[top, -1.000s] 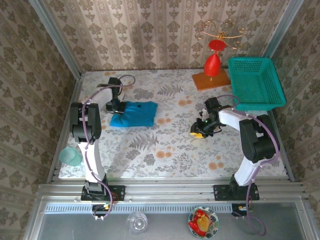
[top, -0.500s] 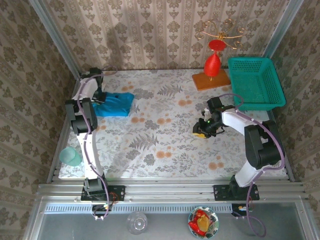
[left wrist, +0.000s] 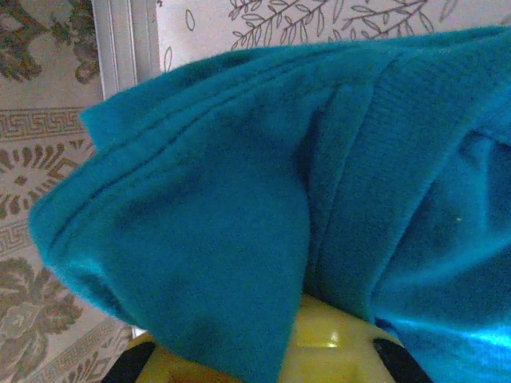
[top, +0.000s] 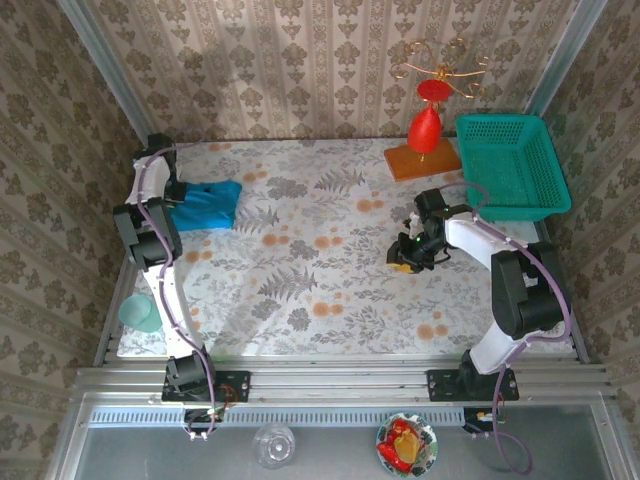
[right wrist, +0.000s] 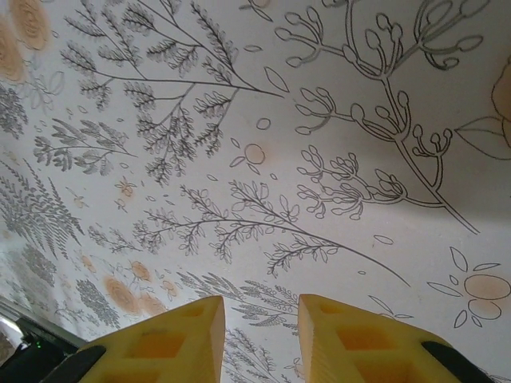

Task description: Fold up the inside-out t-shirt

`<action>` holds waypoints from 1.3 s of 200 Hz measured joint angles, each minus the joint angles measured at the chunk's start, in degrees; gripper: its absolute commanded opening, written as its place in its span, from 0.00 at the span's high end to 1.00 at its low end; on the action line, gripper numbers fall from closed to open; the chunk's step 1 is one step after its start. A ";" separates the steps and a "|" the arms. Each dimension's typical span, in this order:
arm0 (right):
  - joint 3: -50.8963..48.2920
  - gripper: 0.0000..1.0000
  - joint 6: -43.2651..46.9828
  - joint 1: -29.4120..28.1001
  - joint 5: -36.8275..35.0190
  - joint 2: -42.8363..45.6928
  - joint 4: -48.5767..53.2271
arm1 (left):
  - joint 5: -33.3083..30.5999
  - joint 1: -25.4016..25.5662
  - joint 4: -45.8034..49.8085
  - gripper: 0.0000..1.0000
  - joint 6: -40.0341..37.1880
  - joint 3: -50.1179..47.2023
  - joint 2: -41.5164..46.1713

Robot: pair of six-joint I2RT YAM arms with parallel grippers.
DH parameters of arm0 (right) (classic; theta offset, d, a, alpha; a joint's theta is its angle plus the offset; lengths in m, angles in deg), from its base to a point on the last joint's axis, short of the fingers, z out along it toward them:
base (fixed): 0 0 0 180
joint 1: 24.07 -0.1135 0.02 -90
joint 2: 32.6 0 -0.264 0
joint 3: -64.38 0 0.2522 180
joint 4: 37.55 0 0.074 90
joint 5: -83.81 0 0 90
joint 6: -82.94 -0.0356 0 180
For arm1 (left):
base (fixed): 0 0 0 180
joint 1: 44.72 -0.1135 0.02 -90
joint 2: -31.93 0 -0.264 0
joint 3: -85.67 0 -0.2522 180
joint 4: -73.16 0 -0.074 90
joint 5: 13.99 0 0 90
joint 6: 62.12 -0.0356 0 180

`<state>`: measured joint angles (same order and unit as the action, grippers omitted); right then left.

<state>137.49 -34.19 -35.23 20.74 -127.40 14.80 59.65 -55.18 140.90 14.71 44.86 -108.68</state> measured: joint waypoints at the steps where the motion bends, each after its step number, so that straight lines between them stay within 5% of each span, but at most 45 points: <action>1: 0.04 0.68 -0.02 0.00 0.02 0.00 0.02 | 0.00 0.00 0.02 0.89 0.00 0.11 -0.09; 32: 0.94 0.68 -0.02 0.00 -0.07 0.00 1.11 | -0.90 0.20 1.25 0.64 -0.46 3.96 -2.97; 59: 1.66 0.68 -0.02 0.00 -0.70 0.00 2.03 | -1.73 0.24 1.33 0.54 -0.50 5.20 -2.97; 120: 3.06 0.65 0.09 0.04 -3.93 1.57 3.56 | -2.51 0.22 2.21 0.48 -0.55 5.20 2.40; 156: 3.48 0.49 0.72 0.31 -7.63 3.39 3.89 | -0.66 0.39 2.45 0.46 1.31 3.50 9.22; 172: 3.48 0.26 0.79 0.55 -10.62 4.20 3.67 | 1.70 0.83 0.92 0.40 2.95 -2.40 14.12; 188: 3.43 0.14 1.70 0.68 -13.86 5.09 2.36 | 4.31 1.95 -1.49 0.30 5.18 -10.88 19.74; 203: 3.26 0.09 1.88 0.68 -17.62 6.14 0.28 | 6.21 3.65 -4.85 0.01 6.99 -19.69 25.24; 260: -4.15 0.08 4.59 0.92 -33.77 10.99 -12.15 | 9.51 9.84 -23.19 0.02 14.36 -52.59 44.11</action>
<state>133.34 -29.60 -34.31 -13.02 -116.41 2.64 69.16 -45.34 117.71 29.07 -7.73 -64.58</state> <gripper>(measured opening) 0.926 0.990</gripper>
